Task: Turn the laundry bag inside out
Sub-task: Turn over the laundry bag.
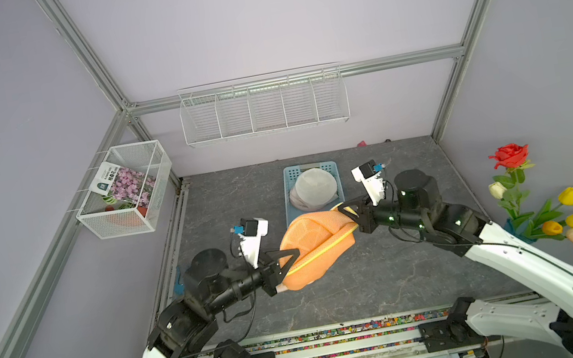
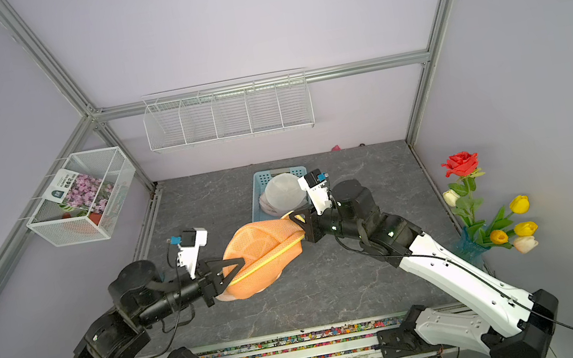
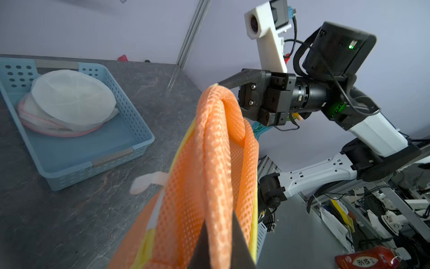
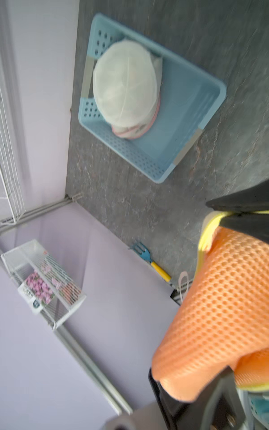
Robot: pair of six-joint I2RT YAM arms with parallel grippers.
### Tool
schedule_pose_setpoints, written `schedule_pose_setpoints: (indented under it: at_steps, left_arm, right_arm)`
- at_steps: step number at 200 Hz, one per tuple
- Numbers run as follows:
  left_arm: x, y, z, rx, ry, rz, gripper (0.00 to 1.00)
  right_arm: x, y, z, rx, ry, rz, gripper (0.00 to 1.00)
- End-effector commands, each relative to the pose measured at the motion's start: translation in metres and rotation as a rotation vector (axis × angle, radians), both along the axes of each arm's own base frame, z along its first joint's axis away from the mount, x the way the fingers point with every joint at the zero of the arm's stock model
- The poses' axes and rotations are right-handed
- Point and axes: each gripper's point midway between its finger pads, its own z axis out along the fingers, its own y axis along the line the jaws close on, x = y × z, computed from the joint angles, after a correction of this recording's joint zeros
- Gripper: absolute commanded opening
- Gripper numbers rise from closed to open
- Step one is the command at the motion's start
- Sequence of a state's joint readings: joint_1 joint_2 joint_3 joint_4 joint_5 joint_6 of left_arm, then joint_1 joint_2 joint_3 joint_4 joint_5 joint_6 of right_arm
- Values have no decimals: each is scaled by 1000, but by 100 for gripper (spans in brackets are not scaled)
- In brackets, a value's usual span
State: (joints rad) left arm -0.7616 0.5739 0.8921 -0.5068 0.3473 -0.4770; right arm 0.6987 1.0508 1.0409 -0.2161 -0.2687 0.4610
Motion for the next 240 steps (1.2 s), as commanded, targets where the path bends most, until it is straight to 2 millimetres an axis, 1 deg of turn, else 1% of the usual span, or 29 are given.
schedule_pose_setpoints:
  at_steps: [1, 15, 29, 42, 50, 62, 79, 97, 109, 118, 135, 146, 159, 162, 167, 177, 180, 186, 191, 207, 221, 227, 240]
  left_arm:
    - [0, 36, 61, -272, -104, 162, 0]
    - [0, 48, 82, -366, -143, 209, 0]
    - [-2, 60, 100, -427, -210, 243, 0]
    - [1, 69, 109, -450, -247, 293, 0]
    - [1, 73, 116, -476, -269, 309, 0]
    - [-3, 75, 127, -521, -305, 294, 0]
    - [-9, 75, 141, -578, -333, 268, 0]
    - [-2, 77, 147, -577, -343, 303, 0]
    - [7, 68, 144, -500, -352, 316, 0]
    - [20, 57, 135, -431, -320, 324, 0]
    - [33, 31, 119, -317, -296, 271, 0]
    - [44, 14, 100, -240, -247, 241, 0]
    - [50, -1, 86, -171, -229, 198, 0]
    - [52, -3, 82, -163, -219, 197, 0]
    - [56, -5, 78, -161, -207, 202, 0]
    - [61, -8, 70, -160, -189, 213, 0]
    - [62, -8, 68, -161, -188, 219, 0]
    - [65, -8, 67, -167, -185, 233, 0]
    - [67, -7, 64, -168, -179, 245, 0]
    - [73, -3, 63, -178, -178, 287, 0]
    - [77, 0, 62, -182, -176, 316, 0]
    - [79, 1, 62, -183, -174, 327, 0]
    - [84, 2, 60, -182, -174, 351, 0]
  right_arm:
    - [48, -60, -1, 79, -72, -346, 0]
    - [43, -64, -13, 112, -54, -355, 0]
    - [37, -64, -26, 143, -40, -339, 0]
    - [32, -61, -43, 168, -15, -315, 0]
    - [29, -59, -57, 163, 14, -301, 0]
    - [26, -59, -77, 142, 46, -294, 0]
    - [23, -59, -97, 165, 73, -297, 0]
    - [16, -54, -104, 190, 72, -250, 0]
    - [12, -50, -105, 205, 86, -223, 0]
    - [8, -46, -101, 215, 86, -203, 0]
    - [4, -44, -90, 208, 90, -209, 0]
    - [3, -46, -76, 194, 82, -240, 0]
    - [2, -46, -56, 188, 57, -253, 0]
    - [2, -46, -51, 188, 54, -259, 4]
    - [3, -47, -43, 188, 50, -272, 10]
    - [1, -44, -25, 206, 27, -264, 17]
    - [1, -43, -22, 208, 27, -265, 19]
    - [1, -44, -14, 211, 30, -281, 30]
    - [0, -44, -7, 218, 21, -284, 36]
    - [-7, -45, 11, 243, -16, -299, 46]
    - [-16, -45, 22, 266, -37, -296, 51]
    - [-21, -42, 29, 287, -36, -273, 51]
    - [-28, -30, 35, 324, 5, -222, 52]
